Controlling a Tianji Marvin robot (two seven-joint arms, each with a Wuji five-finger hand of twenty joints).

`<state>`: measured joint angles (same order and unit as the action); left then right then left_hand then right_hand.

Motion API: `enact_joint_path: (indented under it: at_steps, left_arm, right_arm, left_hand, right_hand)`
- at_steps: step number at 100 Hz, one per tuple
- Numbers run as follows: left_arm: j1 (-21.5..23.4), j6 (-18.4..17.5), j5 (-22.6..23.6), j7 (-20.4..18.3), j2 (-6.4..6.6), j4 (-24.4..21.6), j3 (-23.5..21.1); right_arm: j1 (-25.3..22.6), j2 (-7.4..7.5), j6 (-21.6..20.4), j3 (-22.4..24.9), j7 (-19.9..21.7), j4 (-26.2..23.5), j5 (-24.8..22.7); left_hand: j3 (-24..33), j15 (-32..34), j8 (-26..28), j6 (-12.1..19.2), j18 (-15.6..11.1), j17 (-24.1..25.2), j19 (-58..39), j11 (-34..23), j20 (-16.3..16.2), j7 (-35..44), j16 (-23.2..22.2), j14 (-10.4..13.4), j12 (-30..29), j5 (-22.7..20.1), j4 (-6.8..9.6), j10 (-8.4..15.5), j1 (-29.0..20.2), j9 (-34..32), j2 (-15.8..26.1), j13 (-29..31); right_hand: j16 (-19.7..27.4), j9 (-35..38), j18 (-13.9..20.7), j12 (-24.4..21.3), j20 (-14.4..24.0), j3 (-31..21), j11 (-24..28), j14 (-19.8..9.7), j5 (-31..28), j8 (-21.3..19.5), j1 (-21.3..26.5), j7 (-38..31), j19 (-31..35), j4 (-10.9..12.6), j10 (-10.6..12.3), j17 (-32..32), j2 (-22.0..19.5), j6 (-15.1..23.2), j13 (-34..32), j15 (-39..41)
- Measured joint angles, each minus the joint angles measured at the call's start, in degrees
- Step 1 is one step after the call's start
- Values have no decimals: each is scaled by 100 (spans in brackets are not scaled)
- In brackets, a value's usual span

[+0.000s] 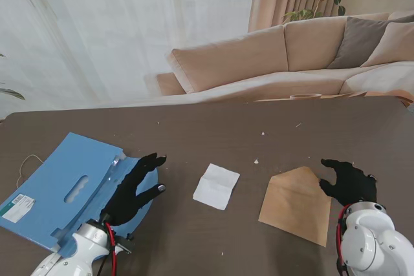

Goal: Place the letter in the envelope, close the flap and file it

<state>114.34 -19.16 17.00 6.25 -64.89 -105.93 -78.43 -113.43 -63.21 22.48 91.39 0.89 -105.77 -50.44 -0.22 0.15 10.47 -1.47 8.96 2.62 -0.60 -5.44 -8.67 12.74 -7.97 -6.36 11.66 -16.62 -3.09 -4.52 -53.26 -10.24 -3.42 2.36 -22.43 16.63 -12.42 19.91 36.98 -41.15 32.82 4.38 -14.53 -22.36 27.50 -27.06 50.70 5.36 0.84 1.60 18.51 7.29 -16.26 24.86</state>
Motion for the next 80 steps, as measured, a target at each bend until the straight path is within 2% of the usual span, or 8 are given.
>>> enact_joint_path:
  at_steps: [24, 28, 35, 59, 62, 71, 76, 80]
  left_arm:
    - [-10, 8, 26, 18, -2, 0, 30]
    - [-13, 9, 29, 22, -2, 0, 30]
    - [-18, 13, 30, 23, -3, 0, 31]
    - [-23, 18, 29, 19, -3, 0, 23]
    - [-23, 18, 29, 22, -3, 0, 21]
    - [-22, 18, 27, 23, -5, 0, 11]
    - [-19, 18, 20, 13, -5, -1, 1]
    - [-16, 18, 18, 10, -5, -4, -7]
  right_arm:
    - [373, 93, 20, -135, 224, 606, 221]
    - [418, 106, 11, -177, 269, 676, 204]
    - [497, 126, -6, -251, 330, 799, 195]
    - [777, 146, -56, -476, 319, 1202, 213]
    - [799, 145, -75, -491, 281, 1239, 234]
    - [861, 132, -117, -537, 64, 1346, 320]
    - [896, 119, -154, -559, -65, 1413, 338]
    - [925, 110, -190, -576, -131, 1462, 339]
  left_hand:
    - [0, 0, 0, 0, 0, 0, 0, -2, 0, 10, -53, 1, 0, -1, 0, 0, 0, -1, 0, 0]
    - [0, 0, 0, 0, 0, 0, 0, -2, 0, 10, -54, 2, 0, -1, 0, 0, 0, -1, 0, 0]
    - [0, 0, 0, 0, 0, 0, 0, -2, 0, 10, -55, 2, 0, -1, 0, 0, 0, -1, 0, 0]
    - [0, 0, 0, 0, 0, 0, 0, -3, 0, 11, -58, 3, 0, -1, 0, -5, 0, -1, 0, 0]
    - [0, 0, 0, 0, 0, 0, 0, -3, 0, 11, -58, 3, 0, -1, 0, -5, 0, -1, 0, 0]
    - [0, 0, 0, 0, 0, 0, 0, -3, 0, 11, -60, 3, 0, -1, 0, -6, 0, -1, 0, 0]
    - [0, 0, 0, 0, 0, 0, 0, -3, 0, 11, -62, 4, 0, -1, 0, -6, 0, -1, 0, 0]
    - [0, 0, 0, 0, 0, 0, 0, -3, 0, 11, -62, 4, 0, -1, 0, -6, 0, -1, 0, 0]
  right_hand:
    - [35, -3, 0, -18, -5, 16, 0, 0, 1, 0, -84, 0, 0, -26, -4, 0, 54, 0, 0, -3]
    - [40, -76, 0, -31, -5, 22, 8, 0, 17, 0, -84, 0, 0, -132, -11, 0, 62, 0, 0, -3]
    - [48, -148, 0, -32, -6, 27, -1, 0, 18, 0, -84, 14, 0, -178, -32, 0, 162, 0, 0, -6]
    - [50, -148, 0, -8, -8, -36, 145, 0, -10, -61, -84, -10, 105, -215, -98, 1, 295, 65, 0, 9]
    - [50, -146, 0, 18, -8, -134, 220, 0, -190, -114, -83, -180, 105, -216, -114, 5, 393, 68, 0, 20]
    - [50, -131, 0, 63, -9, -527, 284, 0, -799, -309, 12, -528, 208, -465, -155, 17, 615, 230, 0, 151]
    - [50, -29, 0, 92, -9, -716, 376, 0, -1227, -480, 31, -816, 257, -521, -193, 74, 734, 350, -21, 221]
    - [50, 95, -12, 135, -19, -881, 437, 0, -1467, -507, 113, -1213, 305, -719, -252, 88, 991, 380, -73, 344]
